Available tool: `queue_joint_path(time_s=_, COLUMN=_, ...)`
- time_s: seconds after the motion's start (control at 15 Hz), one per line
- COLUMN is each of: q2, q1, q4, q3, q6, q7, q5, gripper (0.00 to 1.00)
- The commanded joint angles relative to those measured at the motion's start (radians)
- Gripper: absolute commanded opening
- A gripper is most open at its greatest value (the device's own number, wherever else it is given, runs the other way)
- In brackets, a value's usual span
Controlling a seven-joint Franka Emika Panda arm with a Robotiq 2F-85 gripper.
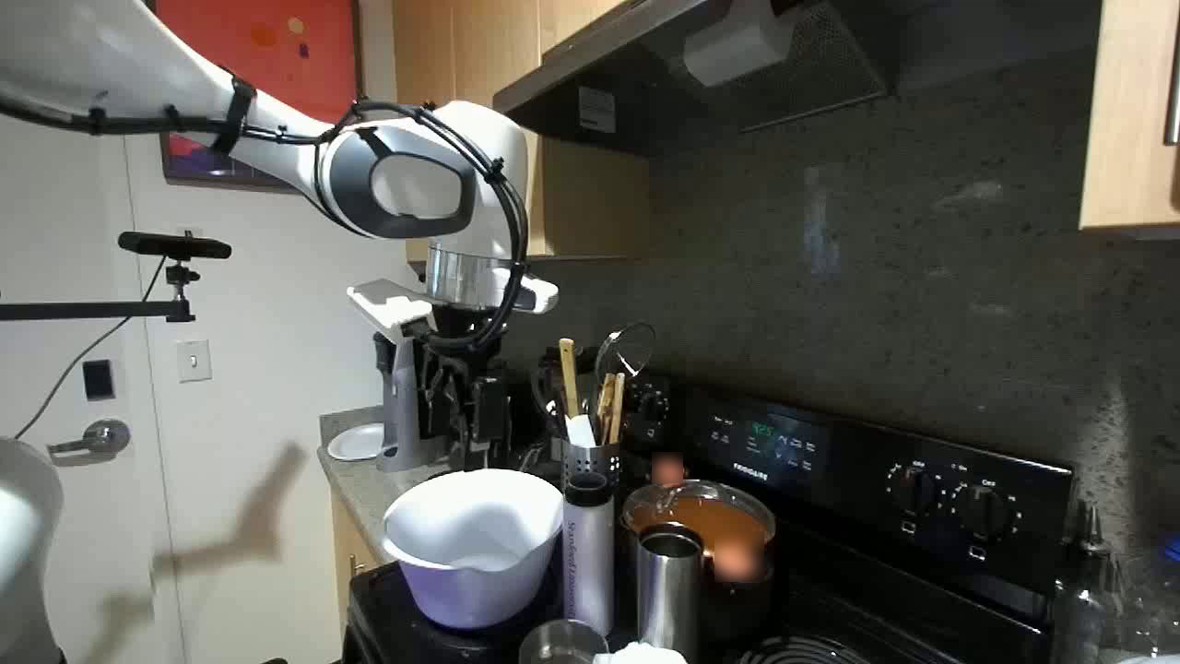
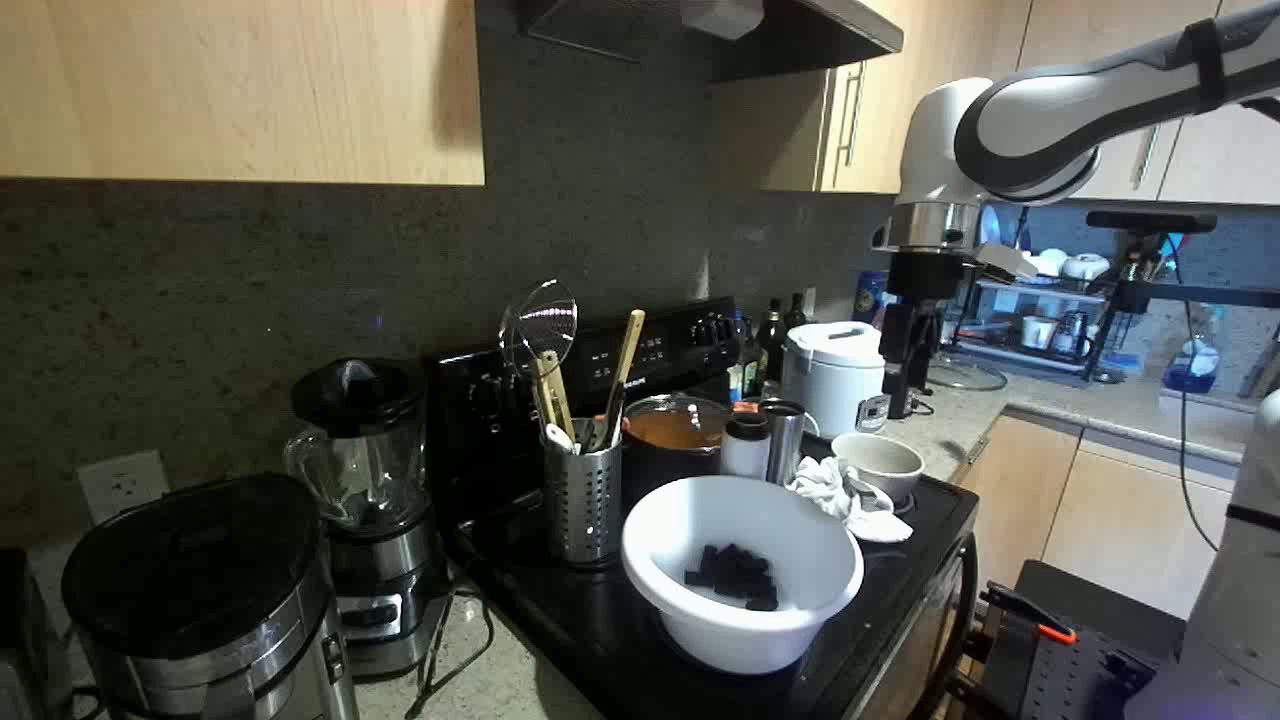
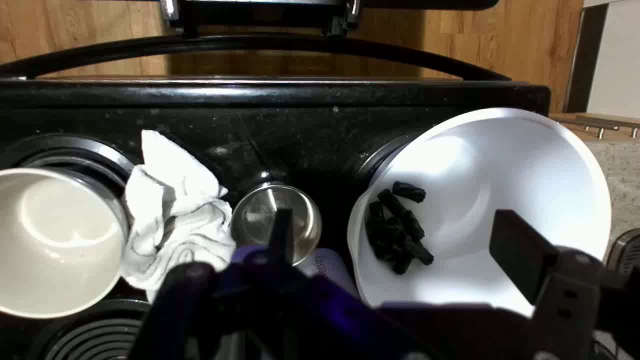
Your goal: Move the pot on the stove to the adjacent plate
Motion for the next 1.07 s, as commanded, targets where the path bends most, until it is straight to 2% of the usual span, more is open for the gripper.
queue_joint_path(time_s=0.0, q2=0.001, q1=-0.012, q4=0.002, q3=0.01, q6=-0.003, q7=-0.006, q5=0.006, gripper=1.0)
queue_joint_path(time_s=0.33, q2=0.001, q1=-0.012, q4=0.002, q3=0.01, q6=-0.003, q7=-0.006, q5=0.006, gripper=1.0)
queue_joint_path(time_s=0.53, q2=0.045, q1=-0.001, q4=0.015, q3=0.022, q6=0.045, q7=-0.006, q5=0.015, gripper=1.0)
queue_joint_path(time_s=0.8, q2=0.136, q1=0.013, q4=0.041, q3=0.046, q6=0.231, q7=0.016, q5=0.043, gripper=1.0)
queue_joint_path(time_s=1.0, q2=0.25, q1=0.022, q4=0.08, q3=0.063, q6=0.399, q7=0.036, q5=0.062, gripper=1.0)
